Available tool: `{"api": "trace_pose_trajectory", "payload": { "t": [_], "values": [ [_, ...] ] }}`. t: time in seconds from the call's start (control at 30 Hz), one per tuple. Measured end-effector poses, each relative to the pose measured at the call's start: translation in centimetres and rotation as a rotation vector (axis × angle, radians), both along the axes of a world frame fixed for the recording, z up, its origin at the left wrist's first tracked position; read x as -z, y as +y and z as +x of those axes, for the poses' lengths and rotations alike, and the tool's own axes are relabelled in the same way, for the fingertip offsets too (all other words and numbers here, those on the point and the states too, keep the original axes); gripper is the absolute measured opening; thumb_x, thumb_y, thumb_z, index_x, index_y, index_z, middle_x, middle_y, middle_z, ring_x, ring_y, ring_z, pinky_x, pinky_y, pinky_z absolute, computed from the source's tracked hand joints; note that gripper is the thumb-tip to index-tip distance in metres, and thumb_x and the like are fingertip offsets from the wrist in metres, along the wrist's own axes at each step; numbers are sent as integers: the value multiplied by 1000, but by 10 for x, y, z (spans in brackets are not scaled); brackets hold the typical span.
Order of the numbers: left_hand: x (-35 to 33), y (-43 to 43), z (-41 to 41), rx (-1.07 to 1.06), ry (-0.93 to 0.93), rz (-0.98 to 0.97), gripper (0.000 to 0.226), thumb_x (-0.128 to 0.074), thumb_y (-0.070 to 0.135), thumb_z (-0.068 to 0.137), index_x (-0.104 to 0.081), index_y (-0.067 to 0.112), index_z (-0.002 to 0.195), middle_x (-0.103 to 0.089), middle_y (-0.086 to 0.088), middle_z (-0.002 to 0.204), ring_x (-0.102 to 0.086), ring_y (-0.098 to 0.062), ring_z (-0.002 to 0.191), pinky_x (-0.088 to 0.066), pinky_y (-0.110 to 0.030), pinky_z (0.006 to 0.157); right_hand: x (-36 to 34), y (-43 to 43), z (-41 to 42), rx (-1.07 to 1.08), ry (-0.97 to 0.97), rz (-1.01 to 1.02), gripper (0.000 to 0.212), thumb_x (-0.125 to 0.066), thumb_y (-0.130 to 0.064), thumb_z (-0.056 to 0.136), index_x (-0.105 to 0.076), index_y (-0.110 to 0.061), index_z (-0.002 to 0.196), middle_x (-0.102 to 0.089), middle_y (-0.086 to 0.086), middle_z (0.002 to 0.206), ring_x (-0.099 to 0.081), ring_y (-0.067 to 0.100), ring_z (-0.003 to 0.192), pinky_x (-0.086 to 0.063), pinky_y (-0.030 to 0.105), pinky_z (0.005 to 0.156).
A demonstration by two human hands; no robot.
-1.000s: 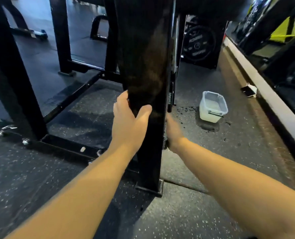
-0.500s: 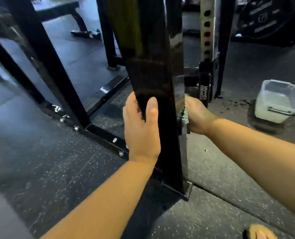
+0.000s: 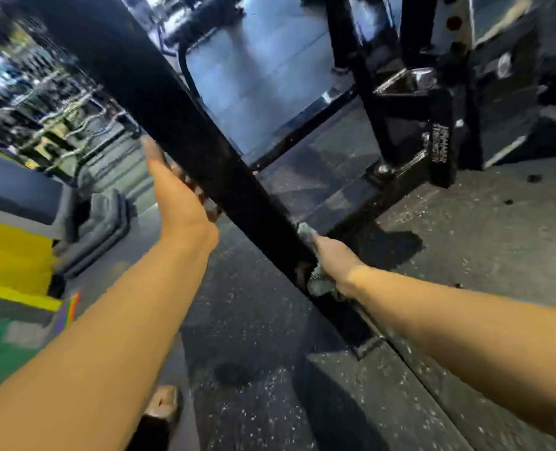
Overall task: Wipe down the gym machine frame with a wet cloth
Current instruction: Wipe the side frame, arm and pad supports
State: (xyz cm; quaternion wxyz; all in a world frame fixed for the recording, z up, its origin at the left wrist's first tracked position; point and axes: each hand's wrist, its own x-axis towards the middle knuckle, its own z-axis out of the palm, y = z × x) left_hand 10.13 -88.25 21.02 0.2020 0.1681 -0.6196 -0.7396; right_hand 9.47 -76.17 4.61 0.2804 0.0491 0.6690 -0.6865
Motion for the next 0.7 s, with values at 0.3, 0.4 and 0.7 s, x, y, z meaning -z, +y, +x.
{"api": "trace_pose_trajectory", "payload": {
  "t": [0.3,0.4,0.7],
  "values": [
    [73,19,29,-242,-332,222,41,-34,45,100,-55,23,71,-52,5,68,-53,-12,61,-47,-29,66,28,-2,-18,-51,137,-180,42,-31,-34,104,-46,-16,139,-50,-3,135,-44,17,130,-30,15,101],
    [101,22,36,-232,-495,339,37,-31,45,99,-52,18,86,-57,-1,86,-58,-18,79,-48,-35,75,71,13,-10,-209,-59,91,52,-21,-44,104,-36,-16,145,-38,6,149,-36,26,135,-29,28,102],
    [122,39,31,-282,-482,229,36,-44,18,93,-41,25,58,-42,8,51,-39,-9,48,-32,-21,51,67,3,-18,-120,29,-142,44,-29,-34,104,-35,-20,145,-41,-14,137,-33,-2,122,-20,7,94]
  ]
}}
